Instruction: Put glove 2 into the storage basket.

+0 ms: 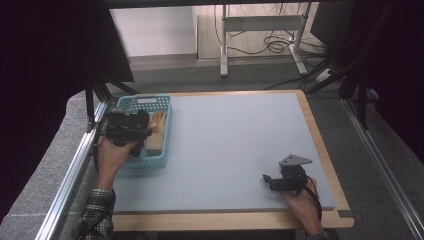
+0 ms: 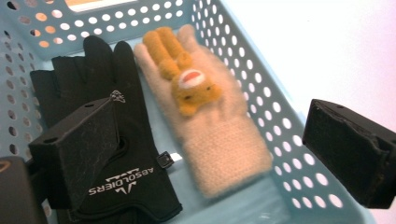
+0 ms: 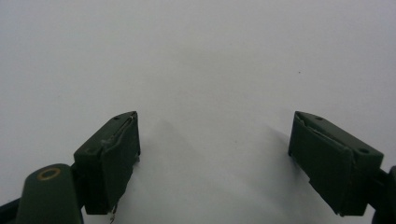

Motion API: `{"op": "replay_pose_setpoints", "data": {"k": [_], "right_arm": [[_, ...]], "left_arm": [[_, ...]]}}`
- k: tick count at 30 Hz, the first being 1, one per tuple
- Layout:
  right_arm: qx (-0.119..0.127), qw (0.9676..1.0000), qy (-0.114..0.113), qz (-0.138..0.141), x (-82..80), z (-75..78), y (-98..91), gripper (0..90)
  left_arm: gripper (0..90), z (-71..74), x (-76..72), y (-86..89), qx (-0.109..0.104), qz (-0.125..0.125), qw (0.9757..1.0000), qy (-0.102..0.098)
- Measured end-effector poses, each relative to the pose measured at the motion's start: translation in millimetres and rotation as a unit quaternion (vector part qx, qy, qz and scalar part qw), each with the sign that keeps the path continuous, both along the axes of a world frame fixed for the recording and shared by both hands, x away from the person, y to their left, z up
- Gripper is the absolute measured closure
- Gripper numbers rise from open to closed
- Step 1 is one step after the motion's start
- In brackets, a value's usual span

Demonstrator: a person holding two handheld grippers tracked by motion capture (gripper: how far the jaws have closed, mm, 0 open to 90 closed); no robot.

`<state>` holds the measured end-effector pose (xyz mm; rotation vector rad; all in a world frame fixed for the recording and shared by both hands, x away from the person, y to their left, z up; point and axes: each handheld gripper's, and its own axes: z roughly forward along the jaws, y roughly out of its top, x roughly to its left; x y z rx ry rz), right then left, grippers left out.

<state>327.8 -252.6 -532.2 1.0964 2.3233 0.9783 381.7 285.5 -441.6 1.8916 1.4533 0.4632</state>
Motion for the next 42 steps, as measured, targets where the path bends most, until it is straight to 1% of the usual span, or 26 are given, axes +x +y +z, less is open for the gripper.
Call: {"op": "replay_pose_setpoints", "data": {"k": [2, 6, 8, 9, 10, 11, 12, 16, 19, 22, 23, 24, 25, 29, 30, 31, 32, 33, 34, 35, 37, 39, 40, 42], "right_arm": [[0.000, 1.0000, 0.000, 0.000, 0.0, 0.0, 0.0, 16.0], [0.000, 1.0000, 0.000, 0.000, 0.0, 0.0, 0.0, 16.0], [0.000, 1.0000, 0.000, 0.000, 0.1, 0.1, 0.0, 16.0], [0.000, 1.0000, 0.000, 0.000, 0.1, 0.1, 0.1, 16.0], [0.000, 1.0000, 0.000, 0.000, 0.1, 0.1, 0.1, 16.0], [0.000, 1.0000, 0.000, 0.000, 0.1, 0.2, 0.1, 16.0], [0.000, 1.0000, 0.000, 0.000, 0.1, 0.2, 0.1, 16.0], [0.000, 1.0000, 0.000, 0.000, 0.2, 0.2, 0.2, 16.0], [0.000, 1.0000, -0.001, 0.000, 0.2, 0.2, 0.3, 16.0], [-0.001, 1.0000, -0.001, 0.000, 0.2, 0.2, 0.3, 16.0], [-0.001, 1.0000, -0.001, 0.000, 0.2, 0.2, 0.3, 16.0], [-0.001, 1.0000, -0.001, 0.000, 0.2, 0.2, 0.3, 16.0], [-0.001, 1.0000, -0.001, 0.000, 0.2, 0.2, 0.3, 16.0], [-0.001, 1.0000, -0.001, 0.000, 0.2, 0.2, 0.3, 16.0], [0.000, 1.0000, -0.001, 0.001, 0.2, 0.2, 0.2, 16.0], [-0.001, 1.0000, -0.001, 0.000, 0.2, 0.1, 0.2, 16.0], [-0.001, 1.0000, -0.001, 0.000, 0.2, 0.1, 0.2, 16.0], [-0.001, 1.0000, -0.001, 0.000, 0.2, 0.1, 0.2, 16.0], [-0.001, 1.0000, -0.001, 0.000, 0.2, 0.1, 0.2, 16.0], [-0.001, 1.0000, -0.001, 0.000, 0.1, 0.1, 0.3, 16.0], [-0.001, 1.0000, -0.001, 0.000, 0.1, 0.1, 0.2, 16.0], [-0.001, 1.0000, -0.001, 0.000, 0.1, 0.1, 0.3, 16.0], [-0.001, 1.0000, -0.001, 0.000, 0.1, 0.1, 0.3, 16.0], [-0.001, 1.0000, -0.001, 0.000, 0.1, 0.1, 0.3, 16.0]], "left_arm": [[3.8, 0.9, -2.4, -2.1, -0.003, -0.003, 1.0000, -0.002], [2.3, 2.1, -7.9, -7.8, -0.001, -0.012, 0.9999, -0.008], [1.7, 2.5, -11.2, -12.1, 0.001, -0.021, 0.9997, -0.011], [1.4, 3.1, -14.9, -17.4, 0.003, -0.030, 0.9995, -0.014], [1.1, 3.1, -14.9, -17.4, 0.003, -0.030, 0.9995, -0.014], [0.7, 3.9, -18.9, -23.7, 0.001, -0.040, 0.9990, -0.020], [0.6, 3.9, -18.9, -23.7, 0.001, -0.040, 0.9990, -0.020], [0.0, 5.2, -28.5, -39.6, -0.006, -0.064, 0.9973, -0.035], [0.0, 4.2, -35.6, -52.8, -0.007, -0.082, 0.9956, -0.045], [0.0, 0.4, -43.9, -69.6, -0.005, -0.104, 0.9931, -0.053], [0.0, -2.1, -48.3, -78.4, -0.003, -0.115, 0.9916, -0.058], [0.0, -2.1, -48.3, -78.4, -0.003, -0.115, 0.9916, -0.058], [0.0, -4.4, -51.9, -85.9, -0.004, -0.124, 0.9904, -0.061], [0.0, -10.2, -60.1, -103.4, -0.006, -0.145, 0.9871, -0.066], [0.0, -11.5, -62.1, -107.5, -0.005, -0.150, 0.9863, -0.067], [0.0, -14.1, -65.8, -115.3, -0.004, -0.160, 0.9847, -0.069], [0.0, -14.1, -65.8, -115.3, -0.004, -0.160, 0.9847, -0.069], [0.0, -16.5, -69.1, -122.3, -0.004, -0.169, 0.9832, -0.069], [0.0, -16.5, -69.1, -122.3, -0.004, -0.169, 0.9832, -0.069], [0.0, -18.3, -71.0, -126.5, -0.003, -0.175, 0.9821, -0.070], [0.0, -21.1, -73.6, -132.1, 0.001, -0.182, 0.9807, -0.070], [0.0, -28.4, -77.4, -141.8, 0.002, -0.195, 0.9784, -0.069], [0.0, -28.4, -77.4, -141.8, 0.002, -0.195, 0.9784, -0.069], [0.0, -34.6, -79.3, -148.4, 0.007, -0.202, 0.9771, -0.067]]}}
